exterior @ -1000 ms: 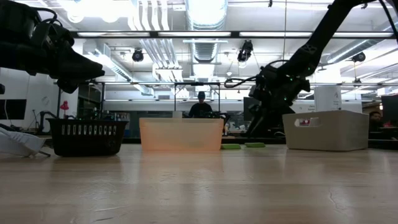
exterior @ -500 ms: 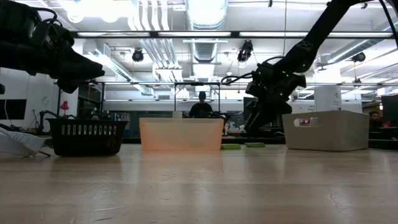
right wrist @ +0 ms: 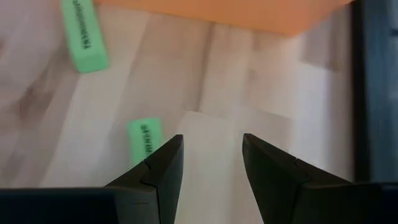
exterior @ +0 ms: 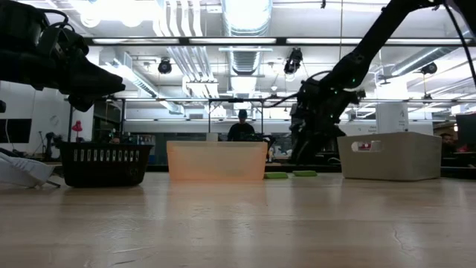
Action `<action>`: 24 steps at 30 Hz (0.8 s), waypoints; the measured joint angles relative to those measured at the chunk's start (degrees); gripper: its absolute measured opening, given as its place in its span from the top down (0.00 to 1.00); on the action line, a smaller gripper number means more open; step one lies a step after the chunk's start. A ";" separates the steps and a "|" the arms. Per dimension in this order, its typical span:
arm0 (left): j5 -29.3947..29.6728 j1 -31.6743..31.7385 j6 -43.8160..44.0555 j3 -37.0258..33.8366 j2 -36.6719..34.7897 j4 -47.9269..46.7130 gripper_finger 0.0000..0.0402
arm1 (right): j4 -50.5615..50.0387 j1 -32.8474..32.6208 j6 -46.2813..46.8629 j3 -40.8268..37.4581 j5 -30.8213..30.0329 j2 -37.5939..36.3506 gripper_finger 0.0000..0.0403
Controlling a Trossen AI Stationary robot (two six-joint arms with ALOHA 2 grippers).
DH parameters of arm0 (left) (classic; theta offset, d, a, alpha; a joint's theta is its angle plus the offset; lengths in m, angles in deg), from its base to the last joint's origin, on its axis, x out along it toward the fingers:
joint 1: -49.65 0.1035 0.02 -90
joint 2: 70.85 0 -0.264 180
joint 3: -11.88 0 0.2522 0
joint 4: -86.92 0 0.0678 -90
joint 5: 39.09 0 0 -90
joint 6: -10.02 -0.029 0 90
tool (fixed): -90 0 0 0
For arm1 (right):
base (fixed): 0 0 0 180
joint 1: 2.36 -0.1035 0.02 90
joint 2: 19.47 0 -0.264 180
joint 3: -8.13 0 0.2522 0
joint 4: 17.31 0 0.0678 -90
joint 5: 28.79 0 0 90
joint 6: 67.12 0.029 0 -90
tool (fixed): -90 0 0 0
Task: Pick & Place School Supplies
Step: Put the green eraser into the orange bin
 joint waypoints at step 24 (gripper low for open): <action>0.00 0.00 0.00 0.00 0.00 0.00 0.70 | -16.49 -0.57 -18.10 5.06 2.48 2.03 0.60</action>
